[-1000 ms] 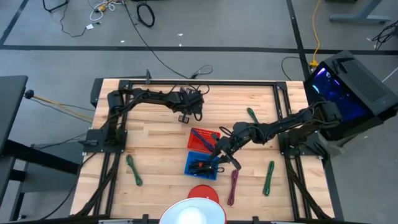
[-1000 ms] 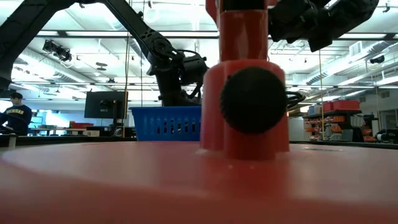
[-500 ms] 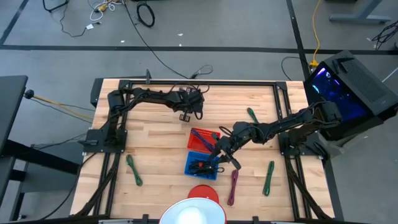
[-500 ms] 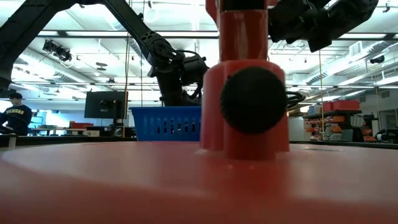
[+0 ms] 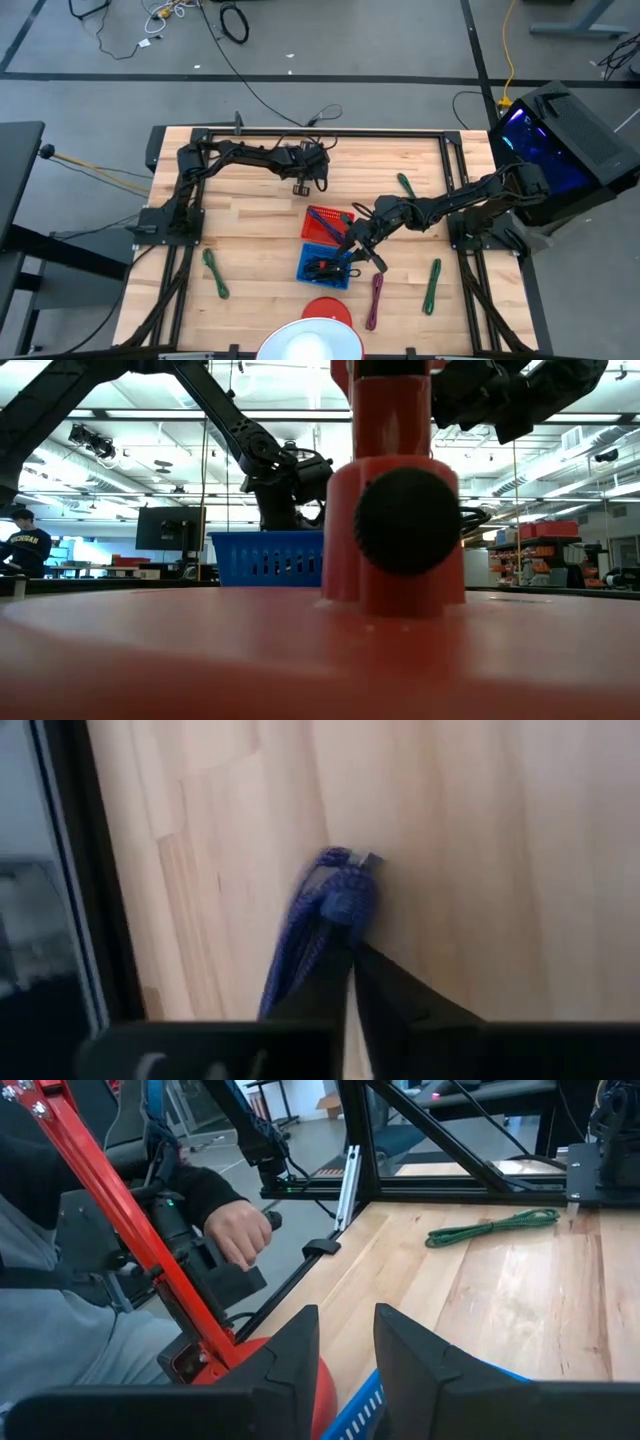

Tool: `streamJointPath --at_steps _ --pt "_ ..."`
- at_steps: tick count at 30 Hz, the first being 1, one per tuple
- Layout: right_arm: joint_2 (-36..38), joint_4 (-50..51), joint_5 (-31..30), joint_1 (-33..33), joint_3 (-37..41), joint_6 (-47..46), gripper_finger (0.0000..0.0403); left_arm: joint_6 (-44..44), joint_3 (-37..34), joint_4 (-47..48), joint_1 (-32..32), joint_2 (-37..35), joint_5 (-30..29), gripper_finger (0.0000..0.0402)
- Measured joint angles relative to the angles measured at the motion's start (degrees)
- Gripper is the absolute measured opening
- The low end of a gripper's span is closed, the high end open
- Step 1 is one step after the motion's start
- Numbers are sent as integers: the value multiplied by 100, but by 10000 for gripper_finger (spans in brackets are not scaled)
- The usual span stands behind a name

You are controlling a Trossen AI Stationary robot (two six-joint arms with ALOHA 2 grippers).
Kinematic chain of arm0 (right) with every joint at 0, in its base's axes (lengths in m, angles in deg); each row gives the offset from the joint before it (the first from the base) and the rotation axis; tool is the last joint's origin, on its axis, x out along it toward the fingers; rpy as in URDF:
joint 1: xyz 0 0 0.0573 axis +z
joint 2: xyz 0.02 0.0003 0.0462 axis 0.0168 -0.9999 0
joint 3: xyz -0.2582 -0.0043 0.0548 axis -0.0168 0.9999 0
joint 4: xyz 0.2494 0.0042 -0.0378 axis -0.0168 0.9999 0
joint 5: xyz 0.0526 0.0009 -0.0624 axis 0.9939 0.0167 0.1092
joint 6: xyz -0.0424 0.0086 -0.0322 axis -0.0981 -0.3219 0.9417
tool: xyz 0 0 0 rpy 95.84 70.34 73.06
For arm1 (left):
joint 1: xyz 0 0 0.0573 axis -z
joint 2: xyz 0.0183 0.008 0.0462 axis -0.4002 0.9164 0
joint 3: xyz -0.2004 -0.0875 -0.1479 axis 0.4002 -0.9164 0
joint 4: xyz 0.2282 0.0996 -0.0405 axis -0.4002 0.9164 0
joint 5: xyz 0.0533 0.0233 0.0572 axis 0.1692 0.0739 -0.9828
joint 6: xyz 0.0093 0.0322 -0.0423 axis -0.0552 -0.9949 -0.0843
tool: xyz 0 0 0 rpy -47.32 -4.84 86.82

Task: Pick & Place USB Port
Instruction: Put the large blue USB cable into the red bin

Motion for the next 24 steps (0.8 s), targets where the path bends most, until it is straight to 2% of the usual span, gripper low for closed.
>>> streamJointPath --at_steps 4,10,17,24 --pt "0 -2 0 0 0 -3 102 439 -4 74 23 4 -19 5" --pt "0 -6 -46 -7 0 -15 102 810 -35 252 254 -207 -359 2" --pt "0 -2 -48 -40 0 -15 102 1506 -31 1053 589 -1008 -537 1" --pt "0 54 -168 -98 0 -35 102 1805 -26 1537 1077 -1964 -1203 1"
